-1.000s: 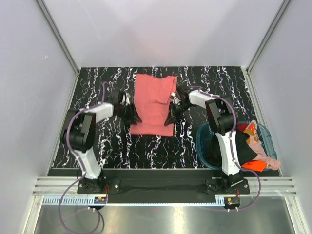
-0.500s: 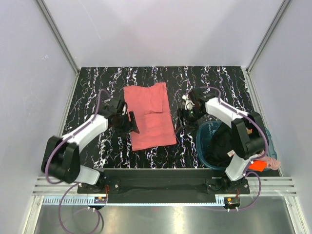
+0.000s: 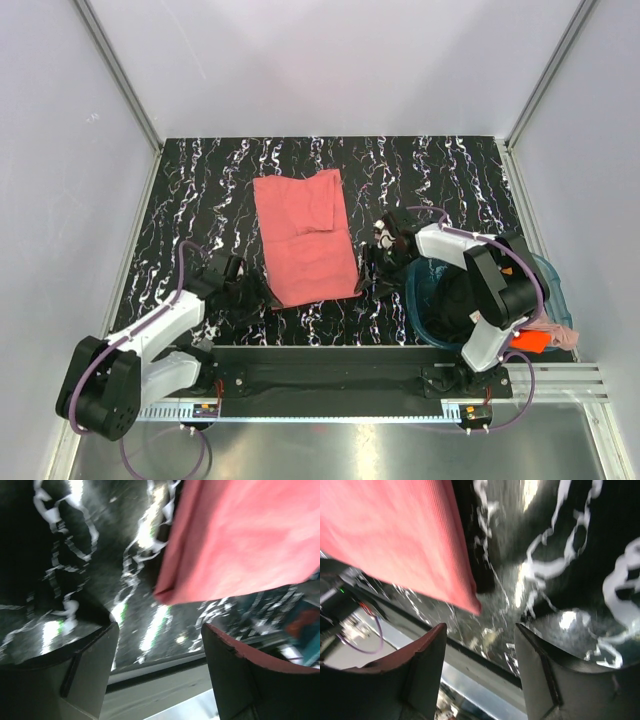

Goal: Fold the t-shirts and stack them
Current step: Fold the tshirt

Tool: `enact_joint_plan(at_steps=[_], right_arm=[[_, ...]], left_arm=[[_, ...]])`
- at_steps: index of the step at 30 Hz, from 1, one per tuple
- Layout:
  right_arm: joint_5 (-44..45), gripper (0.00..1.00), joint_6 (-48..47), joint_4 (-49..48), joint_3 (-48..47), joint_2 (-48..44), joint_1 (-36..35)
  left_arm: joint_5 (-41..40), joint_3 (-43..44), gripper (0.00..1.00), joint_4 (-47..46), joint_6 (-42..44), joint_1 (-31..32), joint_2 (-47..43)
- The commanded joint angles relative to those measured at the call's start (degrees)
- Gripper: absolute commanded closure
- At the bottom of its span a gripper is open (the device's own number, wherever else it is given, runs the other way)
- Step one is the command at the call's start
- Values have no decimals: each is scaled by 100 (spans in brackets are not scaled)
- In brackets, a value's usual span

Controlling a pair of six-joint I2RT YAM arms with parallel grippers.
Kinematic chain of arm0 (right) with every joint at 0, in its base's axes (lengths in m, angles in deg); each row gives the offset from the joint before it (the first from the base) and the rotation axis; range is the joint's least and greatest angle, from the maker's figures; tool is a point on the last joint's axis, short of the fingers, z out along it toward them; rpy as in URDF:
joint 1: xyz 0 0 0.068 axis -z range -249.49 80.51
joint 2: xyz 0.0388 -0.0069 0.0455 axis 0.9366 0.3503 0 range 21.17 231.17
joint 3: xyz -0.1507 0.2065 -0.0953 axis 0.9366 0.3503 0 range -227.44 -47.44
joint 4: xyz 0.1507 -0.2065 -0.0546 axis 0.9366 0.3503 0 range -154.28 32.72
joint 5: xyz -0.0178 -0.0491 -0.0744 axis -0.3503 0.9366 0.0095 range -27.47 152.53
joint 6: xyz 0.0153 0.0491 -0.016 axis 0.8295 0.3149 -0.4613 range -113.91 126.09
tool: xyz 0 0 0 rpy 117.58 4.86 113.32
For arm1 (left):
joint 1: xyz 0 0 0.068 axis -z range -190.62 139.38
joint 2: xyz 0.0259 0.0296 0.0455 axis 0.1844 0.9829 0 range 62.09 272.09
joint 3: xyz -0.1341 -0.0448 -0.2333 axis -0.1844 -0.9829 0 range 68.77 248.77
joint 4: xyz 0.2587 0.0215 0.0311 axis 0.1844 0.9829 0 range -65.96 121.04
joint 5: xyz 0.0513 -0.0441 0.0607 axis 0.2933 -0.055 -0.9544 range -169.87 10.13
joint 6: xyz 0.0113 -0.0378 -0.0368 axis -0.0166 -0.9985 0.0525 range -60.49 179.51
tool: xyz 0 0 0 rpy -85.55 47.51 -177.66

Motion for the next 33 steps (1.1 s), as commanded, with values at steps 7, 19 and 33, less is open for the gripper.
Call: enact_joint_plan(at_steps=[7, 19, 33], right_arm=[[134, 41, 962, -1159, 275, 234, -12], [354, 48, 1190, -1475, 661, 383, -30], [20, 100, 699, -1486, 276, 481, -30]], left_arm=[[-614, -214, 30, -372, -929, 17, 294], [-869, -171, 35, -46, -1325, 17, 725], [-825, 356, 100, -486, -484, 25, 1394]])
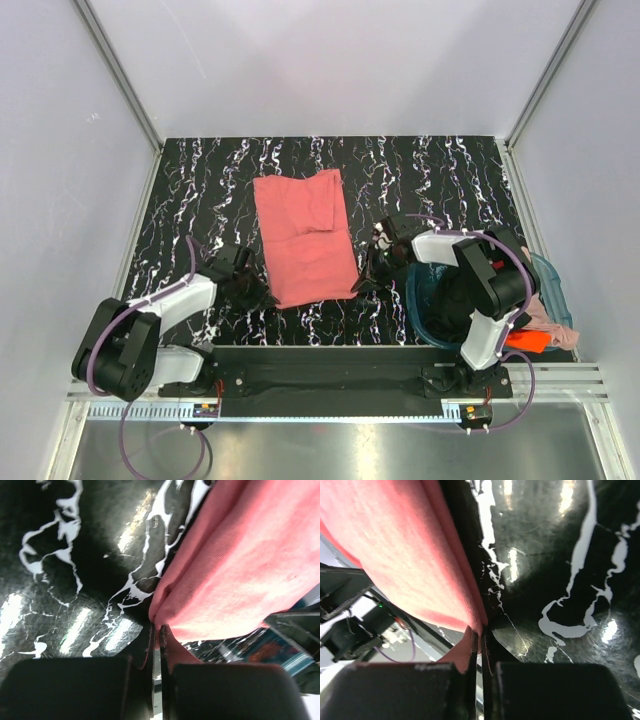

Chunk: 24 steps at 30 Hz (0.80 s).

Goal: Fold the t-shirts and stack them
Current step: Fold the tshirt

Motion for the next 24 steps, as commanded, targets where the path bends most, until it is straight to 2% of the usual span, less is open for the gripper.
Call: enact_joint_plan(at_steps=[1, 7, 13, 17, 20, 24], right_arm=[[481, 100, -506, 250, -247, -55, -39], [428, 100, -761, 1076, -266, -1065, -179], [375, 100, -551, 1323, 497, -2058, -618], [472, 100, -7, 1481, 991, -2893, -1215], [455, 100, 292, 1841, 1141, -3622, -1339], [499, 100, 320, 2534, 834, -4125, -1348]], left_arm=[[-642, 169, 100, 422, 816, 30, 183], [-852, 600, 100, 1370, 1283, 416, -721], [-923, 232, 100, 2249, 783, 996, -2021], [-730, -94, 100, 2689, 55, 1418, -3050], [-730, 125, 100, 3260, -236, 1612, -3824], [-738, 704, 100, 3718, -255, 1621, -3914]])
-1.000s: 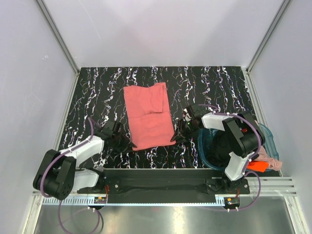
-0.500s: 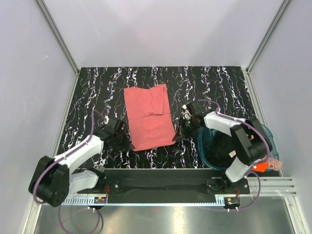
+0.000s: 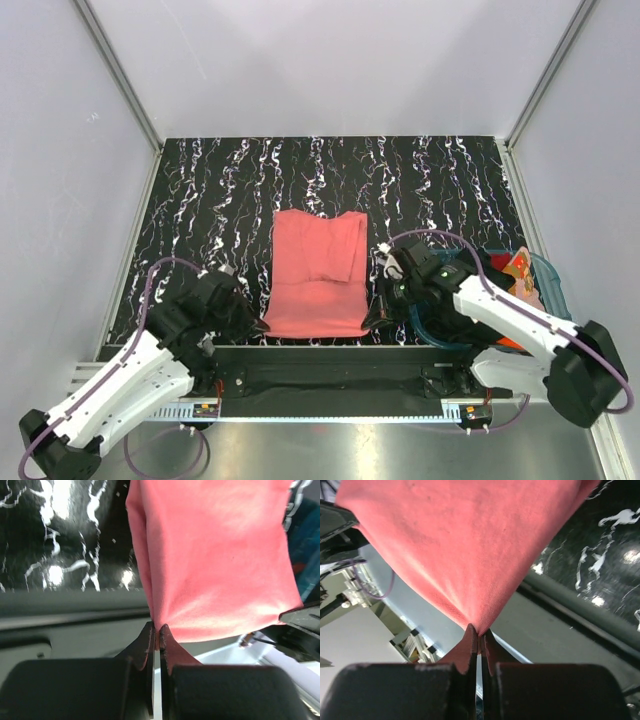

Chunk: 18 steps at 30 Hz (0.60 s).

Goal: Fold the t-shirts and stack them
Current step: Fold the tshirt

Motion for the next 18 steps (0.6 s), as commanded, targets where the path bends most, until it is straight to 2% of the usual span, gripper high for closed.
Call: enact_joint_plan(at_steps=[1, 4, 5, 6, 10, 18], right_arm=[[186, 100, 141, 781, -595, -246, -13], [309, 100, 9, 1098, -1271, 52, -4], [396, 100, -78, 1159, -1449, 167, 5], [423, 100, -158, 1299, -1624, 420, 31], [380, 100, -360, 1353, -2336, 905, 355], [-235, 100, -747, 1379, -3206, 1958, 1340]], left_arm=[[-94, 824, 100, 568, -161, 8, 115], [-190, 1344, 100, 656, 76, 8, 703], [-242, 1764, 100, 683, 251, 8, 896], [-356, 1985, 100, 735, 348, -1, 1342], [-603, 2970, 100, 876, 945, -89, 2250], [-51, 4315, 96, 631, 2132, -1274, 3867]])
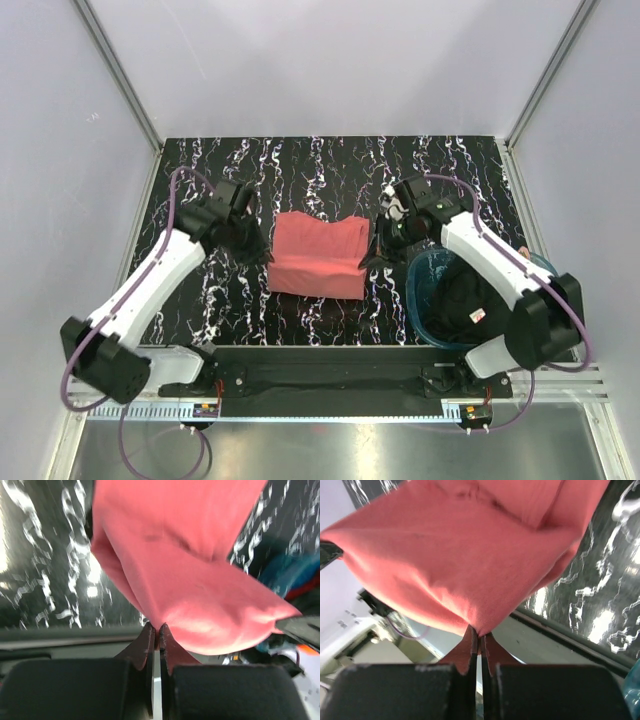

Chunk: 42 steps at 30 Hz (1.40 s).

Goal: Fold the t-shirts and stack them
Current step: Fold the tshirt

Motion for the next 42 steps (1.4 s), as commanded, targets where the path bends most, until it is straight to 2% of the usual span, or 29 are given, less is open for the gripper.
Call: enact_joint_plan(at_steps=[1, 4, 6, 10, 11, 12, 14, 15, 16, 17, 18, 20, 21, 22, 23, 24, 25, 26, 28, 31, 35, 42], right_arm=[[-391, 100, -353, 88, -620, 482, 385], [-558, 100, -555, 53, -1164, 1159, 702], [-698, 100, -723, -96, -1446, 1754, 973], [-918, 100, -714, -703, -2236, 2758, 1343], [-910, 99, -758, -799, -2412, 2995, 1405], [-744, 96, -793, -948, -2570, 3450, 1466], [-934, 93, -855, -985, -3246, 3979, 1773], [-919, 83, -812, -950, -3780, 4391, 1870], [-918, 65, -663, -1071, -3942, 4543, 2011], [-814, 55, -688, -890, -4126, 4875, 2038], [-743, 48, -871, -470, -4946, 5070, 2056], [-446, 29, -1242, 7, -5427, 5230, 2065], [-418, 3, -1233, -70, -5368, 5065, 2056], [-435, 0, -1329, -166, -5297, 4976, 2073], [-244, 0, -1469, 16, -5323, 4879, 2065], [-94, 0, -1618, 148, -5427, 4870, 2065], [30, 0, -1829, 228, -5420, 4852, 2073], [48, 0, -1874, 263, -5368, 4843, 2073], [-48, 0, -1849, 255, -5175, 4808, 2073], [-293, 0, -1743, -175, -4674, 4633, 2065], [-364, 2, -1892, -430, -4445, 4650, 2047], [-373, 22, -1840, -738, -4435, 4887, 2003]], left_arm=[[236, 570, 96, -259, 797, -464, 643], [316, 1071, 89, -637, 1105, -799, 1242], [570, 1395, 89, -891, 1421, -983, 2023], [509, 2713, 90, -1323, 2045, -1080, 3430], [388, 3194, 84, -1454, 2125, -1124, 3737], [369, 3417, 67, -1577, 2204, -1151, 4271], [360, 4013, 67, -1928, 2309, -1221, 4819], [369, 4260, 48, -2147, 2415, -1221, 5326], [317, 4654, 42, -1949, 2468, -1247, 5627], [238, 5084, 43, -1721, 2608, -1326, 5917], [115, 5715, 44, -1475, 2696, -1327, 6120], [-253, 5748, 39, -1473, 2820, -1370, 6053], [-403, 5469, 37, -1473, 2759, -1388, 5895], [-474, 5127, 42, -1620, 2698, -1397, 5380], [-336, 4758, 44, -1866, 2688, -1388, 5088], [-160, 4372, 45, -2434, 2662, -1380, 4815], [59, 3724, 43, -2622, 2575, -1379, 4430], [322, 3631, 38, -2659, 2556, -1379, 4374], [639, 3438, 36, -2641, 2687, -1379, 4373], [1369, 3575, 34, -2607, 3143, -1397, 4618], [1494, 3699, 33, -2747, 3619, -1406, 5040], [1370, 4236, 36, -2685, 3699, -1406, 5770]])
